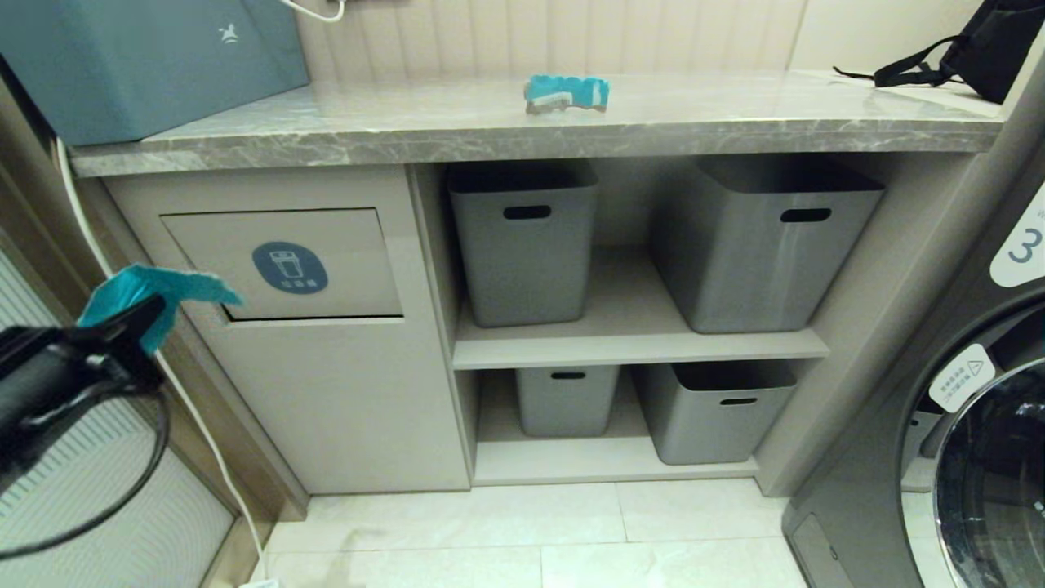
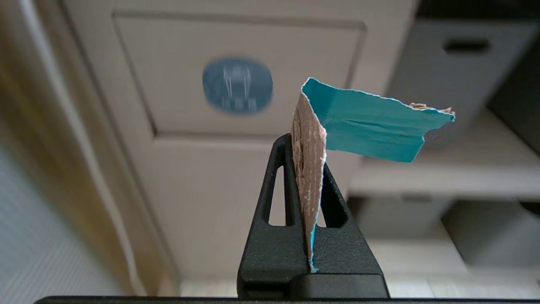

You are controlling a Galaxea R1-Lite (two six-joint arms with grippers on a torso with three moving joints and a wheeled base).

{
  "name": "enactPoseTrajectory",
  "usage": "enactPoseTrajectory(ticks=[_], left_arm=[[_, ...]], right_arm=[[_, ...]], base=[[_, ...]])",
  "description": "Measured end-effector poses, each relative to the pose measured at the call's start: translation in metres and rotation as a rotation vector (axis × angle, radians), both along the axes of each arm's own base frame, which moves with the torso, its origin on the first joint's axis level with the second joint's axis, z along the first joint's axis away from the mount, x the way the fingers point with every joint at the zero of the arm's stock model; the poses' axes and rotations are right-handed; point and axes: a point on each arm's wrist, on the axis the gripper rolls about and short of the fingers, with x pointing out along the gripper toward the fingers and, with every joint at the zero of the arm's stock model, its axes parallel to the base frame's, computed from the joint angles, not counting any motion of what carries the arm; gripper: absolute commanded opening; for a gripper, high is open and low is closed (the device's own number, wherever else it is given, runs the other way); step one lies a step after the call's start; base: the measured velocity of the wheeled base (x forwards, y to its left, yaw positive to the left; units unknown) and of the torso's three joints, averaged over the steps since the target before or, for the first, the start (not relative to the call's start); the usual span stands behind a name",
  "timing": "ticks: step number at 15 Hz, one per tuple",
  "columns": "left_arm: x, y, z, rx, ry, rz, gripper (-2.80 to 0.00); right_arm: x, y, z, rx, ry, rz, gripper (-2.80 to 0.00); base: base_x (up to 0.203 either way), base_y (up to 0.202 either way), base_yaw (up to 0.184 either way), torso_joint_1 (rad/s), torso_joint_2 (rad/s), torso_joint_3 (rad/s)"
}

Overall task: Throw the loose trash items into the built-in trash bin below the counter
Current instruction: Put the garbage in the trash can

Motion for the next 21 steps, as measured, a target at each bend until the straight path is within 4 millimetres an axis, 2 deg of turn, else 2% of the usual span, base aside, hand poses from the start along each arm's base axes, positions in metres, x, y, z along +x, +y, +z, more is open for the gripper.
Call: enactPoseTrajectory(ticks=[3, 6, 10, 13, 16, 21], left_arm=[[0.066, 0.003, -0.018, -0.039, -0.022, 0.006, -2.80], [0.107, 0.008, -0.046, -0.049, -0.035, 0.021, -2.80], [0.134, 0.010, -0.086, -0.003, 0.050, 0.061, -2.80], [0.156, 0.006, -0.104, 0.010, 0.100, 0.181, -2.80], [0.174, -0.004, -0.113, 0.013, 0.104, 0.305, -2.80], [0.195, -0.019, -0.120, 0.009, 0.086, 0.287, -2.80]], right_arm=[[0.000, 0.000, 0.000, 0.000, 0.001, 0.000, -2.80], [0.000, 0.000, 0.000, 0.000, 0.001, 0.000, -2.80], [0.000, 0.000, 0.000, 0.000, 0.000, 0.000, -2.80], [0.000, 0.000, 0.000, 0.000, 0.001, 0.000, -2.80], [0.000, 0.000, 0.000, 0.000, 0.000, 0.000, -2.80], [0.000, 0.000, 0.000, 0.000, 0.001, 0.000, -2.80]], base=[[0.000, 0.000, 0.000, 0.000, 0.00, 0.000], [0.000, 0.000, 0.000, 0.000, 0.00, 0.000], [0.000, 0.000, 0.000, 0.000, 0.00, 0.000], [0.000, 0.000, 0.000, 0.000, 0.00, 0.000], [0.000, 0.000, 0.000, 0.000, 0.00, 0.000], [0.000, 0.000, 0.000, 0.000, 0.00, 0.000]])
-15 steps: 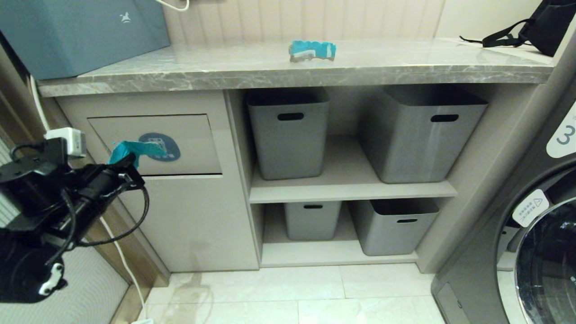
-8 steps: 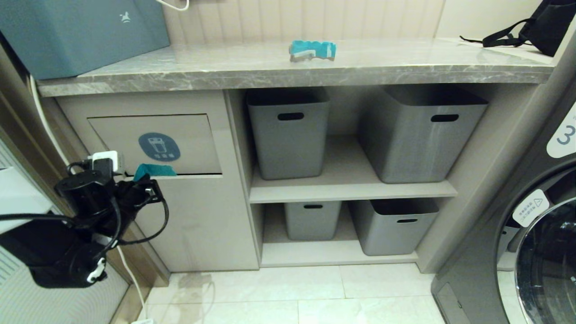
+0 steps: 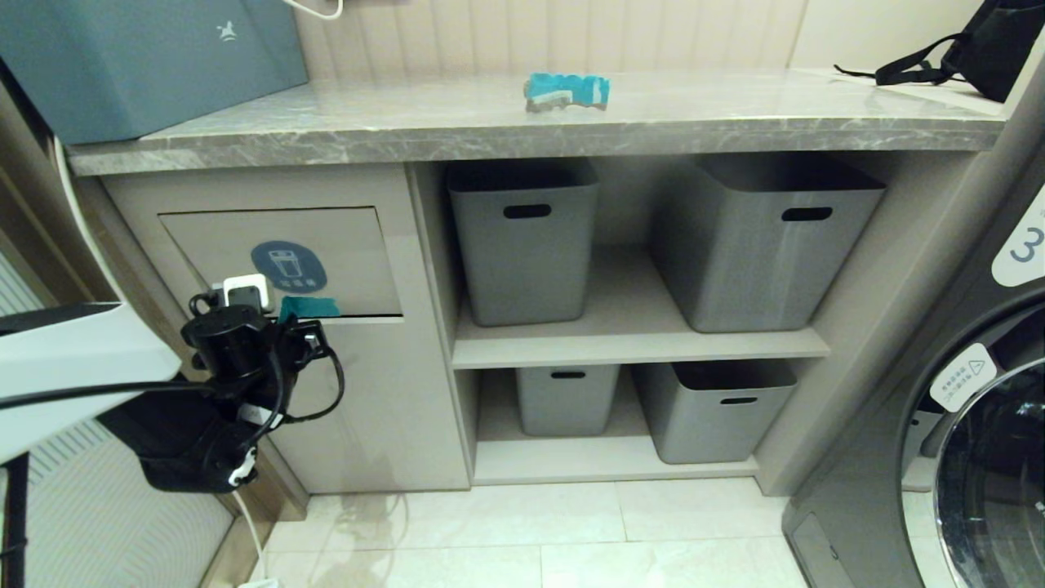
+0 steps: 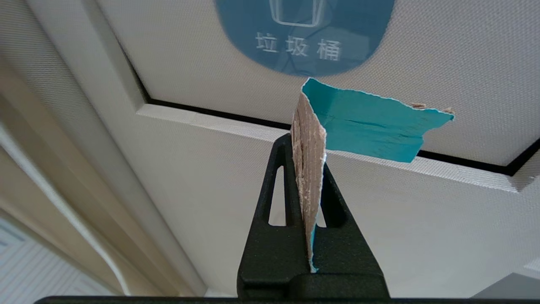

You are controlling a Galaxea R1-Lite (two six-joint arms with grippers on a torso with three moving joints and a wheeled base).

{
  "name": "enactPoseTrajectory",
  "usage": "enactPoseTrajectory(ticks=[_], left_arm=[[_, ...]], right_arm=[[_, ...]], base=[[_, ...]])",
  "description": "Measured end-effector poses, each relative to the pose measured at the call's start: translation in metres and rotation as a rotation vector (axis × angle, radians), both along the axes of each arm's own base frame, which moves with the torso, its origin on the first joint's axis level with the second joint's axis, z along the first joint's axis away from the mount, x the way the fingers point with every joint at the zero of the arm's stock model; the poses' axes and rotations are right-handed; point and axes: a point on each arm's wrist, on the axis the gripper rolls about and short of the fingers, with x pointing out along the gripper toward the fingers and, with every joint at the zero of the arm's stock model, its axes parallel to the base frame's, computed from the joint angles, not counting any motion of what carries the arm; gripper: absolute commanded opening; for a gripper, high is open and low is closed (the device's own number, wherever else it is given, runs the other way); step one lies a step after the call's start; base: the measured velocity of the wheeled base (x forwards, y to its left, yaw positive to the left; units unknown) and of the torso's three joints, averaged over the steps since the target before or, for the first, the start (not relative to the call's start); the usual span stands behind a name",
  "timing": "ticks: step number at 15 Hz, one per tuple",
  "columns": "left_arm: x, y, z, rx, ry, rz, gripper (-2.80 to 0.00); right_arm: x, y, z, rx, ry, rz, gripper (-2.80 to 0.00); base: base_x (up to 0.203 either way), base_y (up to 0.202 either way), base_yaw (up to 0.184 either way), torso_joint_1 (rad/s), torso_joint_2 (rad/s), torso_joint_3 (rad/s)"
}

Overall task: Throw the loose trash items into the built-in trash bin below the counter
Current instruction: Put the garbage in the trash can

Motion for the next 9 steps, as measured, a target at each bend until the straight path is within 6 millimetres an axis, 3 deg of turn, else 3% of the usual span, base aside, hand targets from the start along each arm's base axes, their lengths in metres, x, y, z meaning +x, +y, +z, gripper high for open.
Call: enactPoseTrajectory(ticks=[3, 9], left_arm=[[0.010, -0.004, -0.001, -0.001, 0.011, -0.006, -2.80], [0.049, -0.002, 0.032, -0.008, 0.169, -0.042, -2.80]], right_arm=[[0.000, 0.000, 0.000, 0.000, 0.000, 0.000, -2.80], [0.000, 0.000, 0.000, 0.000, -0.001, 0.000, -2.80]], base=[[0.000, 0.000, 0.000, 0.000, 0.00, 0.000], [0.000, 0.000, 0.000, 0.000, 0.00, 0.000]])
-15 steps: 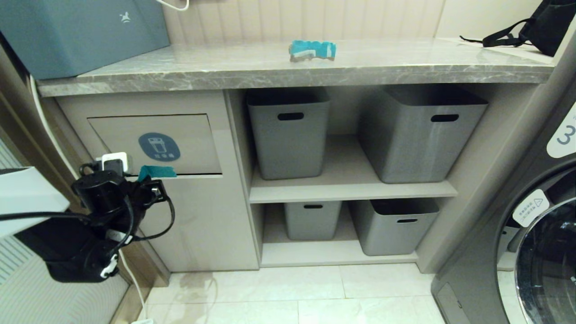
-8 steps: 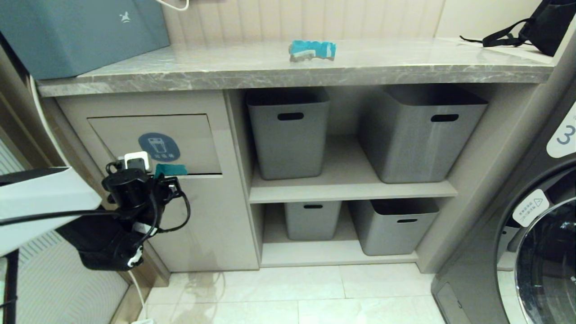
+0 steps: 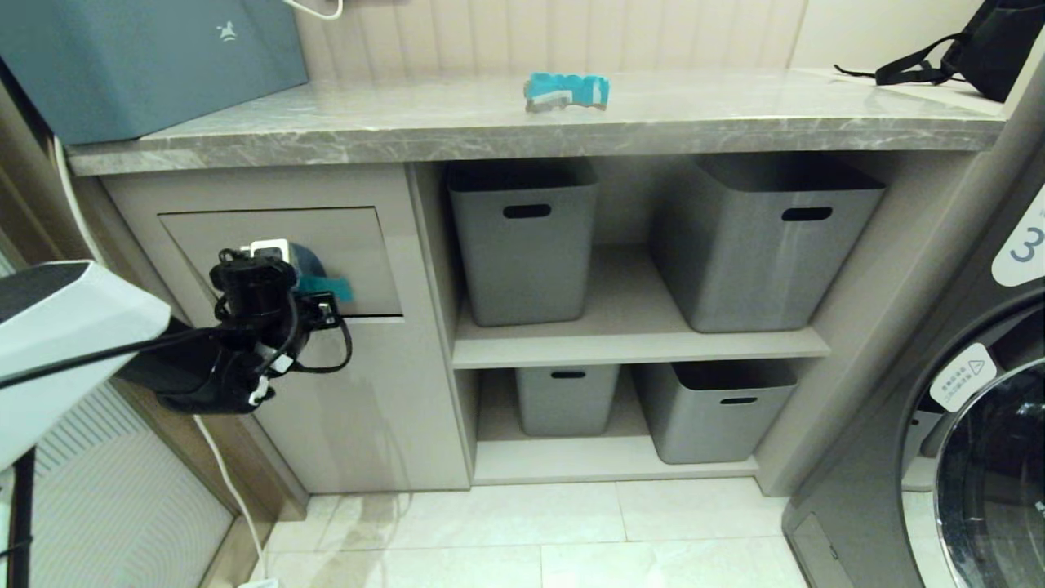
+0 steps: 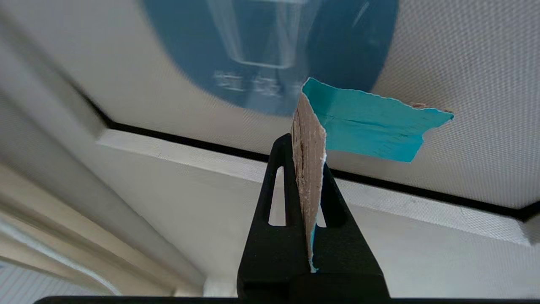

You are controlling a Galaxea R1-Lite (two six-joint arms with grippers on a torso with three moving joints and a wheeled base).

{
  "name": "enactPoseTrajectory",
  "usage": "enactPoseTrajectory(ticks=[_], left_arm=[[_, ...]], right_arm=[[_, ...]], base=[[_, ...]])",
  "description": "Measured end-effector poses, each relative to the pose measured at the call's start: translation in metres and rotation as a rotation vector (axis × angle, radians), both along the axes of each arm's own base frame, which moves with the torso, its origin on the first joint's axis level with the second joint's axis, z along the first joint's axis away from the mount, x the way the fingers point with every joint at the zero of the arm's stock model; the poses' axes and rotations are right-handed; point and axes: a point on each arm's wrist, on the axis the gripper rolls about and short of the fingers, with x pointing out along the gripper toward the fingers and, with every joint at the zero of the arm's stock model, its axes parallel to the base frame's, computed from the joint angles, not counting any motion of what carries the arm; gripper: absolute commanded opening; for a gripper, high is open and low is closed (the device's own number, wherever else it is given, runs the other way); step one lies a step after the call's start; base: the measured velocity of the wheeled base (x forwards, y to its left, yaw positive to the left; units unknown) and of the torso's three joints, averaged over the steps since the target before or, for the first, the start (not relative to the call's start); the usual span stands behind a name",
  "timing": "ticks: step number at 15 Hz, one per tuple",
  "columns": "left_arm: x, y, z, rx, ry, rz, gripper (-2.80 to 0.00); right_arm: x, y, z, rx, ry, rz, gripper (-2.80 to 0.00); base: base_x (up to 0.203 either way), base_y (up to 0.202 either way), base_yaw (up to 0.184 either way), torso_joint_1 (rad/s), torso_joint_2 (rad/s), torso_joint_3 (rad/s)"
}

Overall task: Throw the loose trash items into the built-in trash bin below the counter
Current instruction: Put the garbage in the trash can

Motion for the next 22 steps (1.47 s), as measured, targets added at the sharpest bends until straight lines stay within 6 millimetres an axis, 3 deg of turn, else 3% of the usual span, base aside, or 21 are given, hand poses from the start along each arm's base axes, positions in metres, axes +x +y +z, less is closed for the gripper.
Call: enactPoseTrajectory(ticks=[4, 8, 11, 22], left_arm=[[0.003, 0.000, 0.005, 0.004, 0.160, -0.009, -2.80], [0.011, -0.001, 0.031, -0.024, 0.214, -0.007, -2.80], [0.015, -0.001, 0.040, -0.037, 0.230, -0.005, -2.80], [0.007, -0.004, 0.022, -0.092, 0.188, 0.000, -2.80]], right_arm=[[0.000, 0.000, 0.000, 0.000, 0.000, 0.000, -2.80], [0.000, 0.000, 0.000, 0.000, 0.000, 0.000, -2.80], [0.000, 0.000, 0.000, 0.000, 0.000, 0.000, -2.80], [0.000, 0.000, 0.000, 0.000, 0.000, 0.000, -2.80]], base=[[0.000, 0.000, 0.000, 0.000, 0.00, 0.000], [0.000, 0.000, 0.000, 0.000, 0.00, 0.000], [0.000, 0.000, 0.000, 0.000, 0.00, 0.000], [0.000, 0.000, 0.000, 0.000, 0.00, 0.000]])
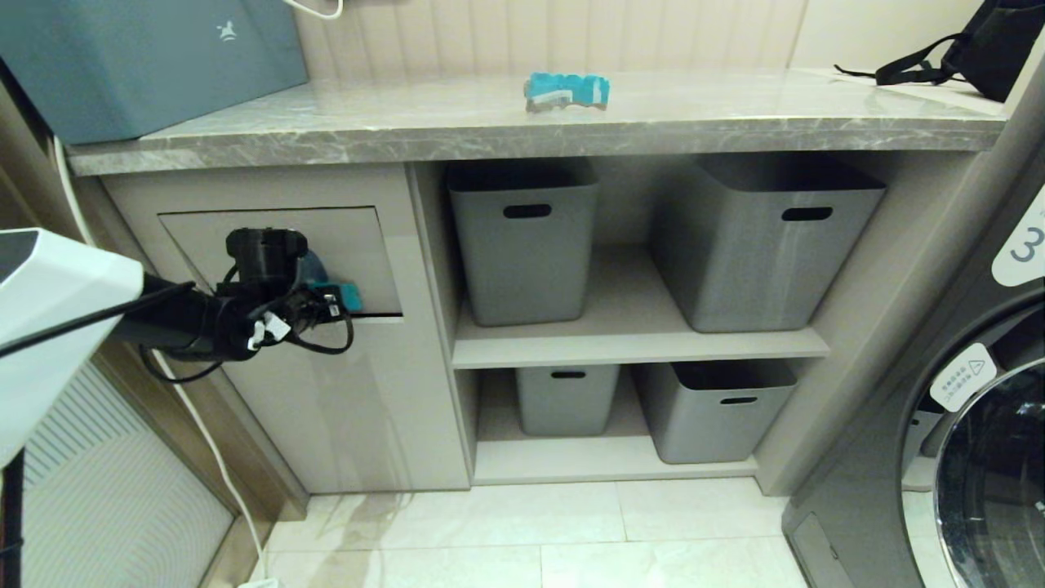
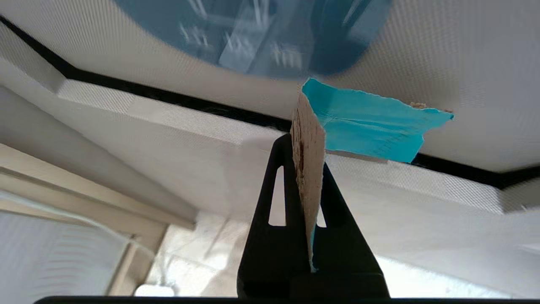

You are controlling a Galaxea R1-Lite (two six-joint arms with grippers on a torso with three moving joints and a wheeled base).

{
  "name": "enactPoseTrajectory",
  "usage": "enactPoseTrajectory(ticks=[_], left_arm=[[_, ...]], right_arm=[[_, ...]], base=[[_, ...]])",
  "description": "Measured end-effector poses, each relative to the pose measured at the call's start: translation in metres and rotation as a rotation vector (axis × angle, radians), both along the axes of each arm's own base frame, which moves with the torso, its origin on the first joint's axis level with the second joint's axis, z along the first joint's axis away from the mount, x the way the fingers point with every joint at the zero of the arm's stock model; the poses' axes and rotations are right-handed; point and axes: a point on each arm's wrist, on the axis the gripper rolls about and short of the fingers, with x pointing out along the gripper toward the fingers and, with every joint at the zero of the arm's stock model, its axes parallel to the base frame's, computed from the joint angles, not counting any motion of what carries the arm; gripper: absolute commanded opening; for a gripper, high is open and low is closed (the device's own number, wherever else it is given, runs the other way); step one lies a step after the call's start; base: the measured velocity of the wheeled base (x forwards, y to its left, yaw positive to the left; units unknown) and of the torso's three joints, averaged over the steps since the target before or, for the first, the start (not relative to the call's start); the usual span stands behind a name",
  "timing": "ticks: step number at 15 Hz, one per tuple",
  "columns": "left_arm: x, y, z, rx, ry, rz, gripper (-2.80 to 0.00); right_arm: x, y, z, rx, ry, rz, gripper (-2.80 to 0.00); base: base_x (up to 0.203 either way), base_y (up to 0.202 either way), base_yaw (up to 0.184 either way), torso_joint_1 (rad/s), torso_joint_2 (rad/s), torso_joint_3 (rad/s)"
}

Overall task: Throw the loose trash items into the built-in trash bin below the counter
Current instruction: Put the garbage in the trash can

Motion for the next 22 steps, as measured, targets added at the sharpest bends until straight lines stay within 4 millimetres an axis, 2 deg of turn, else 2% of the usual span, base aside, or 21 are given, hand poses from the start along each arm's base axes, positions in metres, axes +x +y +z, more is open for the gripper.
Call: enactPoseTrajectory(ticks=[5, 8, 12, 17, 22], left_arm=[[-0.027, -0.006, -0.032, -0.018, -0.209, -0.017, -2.80], [-0.035, -0.004, -0.028, 0.002, -0.404, -0.022, -2.80], [-0.033, -0.001, -0.029, 0.122, -0.546, -0.119, -2.80], [-0.029, 0.000, -0.041, 0.137, -0.534, -0.142, -2.80], [-0.013, -0.005, -0.039, 0.134, -0.584, -0.157, -2.80]], right_arm=[[0.000, 0.000, 0.000, 0.000, 0.000, 0.000, -2.80], [0.000, 0.000, 0.000, 0.000, 0.000, 0.000, -2.80], [0.000, 0.000, 0.000, 0.000, 0.000, 0.000, -2.80], [0.000, 0.000, 0.000, 0.000, 0.000, 0.000, -2.80], [0.000, 0.000, 0.000, 0.000, 0.000, 0.000, -2.80]], base=[[0.000, 0.000, 0.000, 0.000, 0.00, 0.000], [0.000, 0.000, 0.000, 0.000, 0.00, 0.000], [0.000, 0.000, 0.000, 0.000, 0.00, 0.000], [0.000, 0.000, 0.000, 0.000, 0.00, 0.000], [0.000, 0.000, 0.000, 0.000, 0.00, 0.000]])
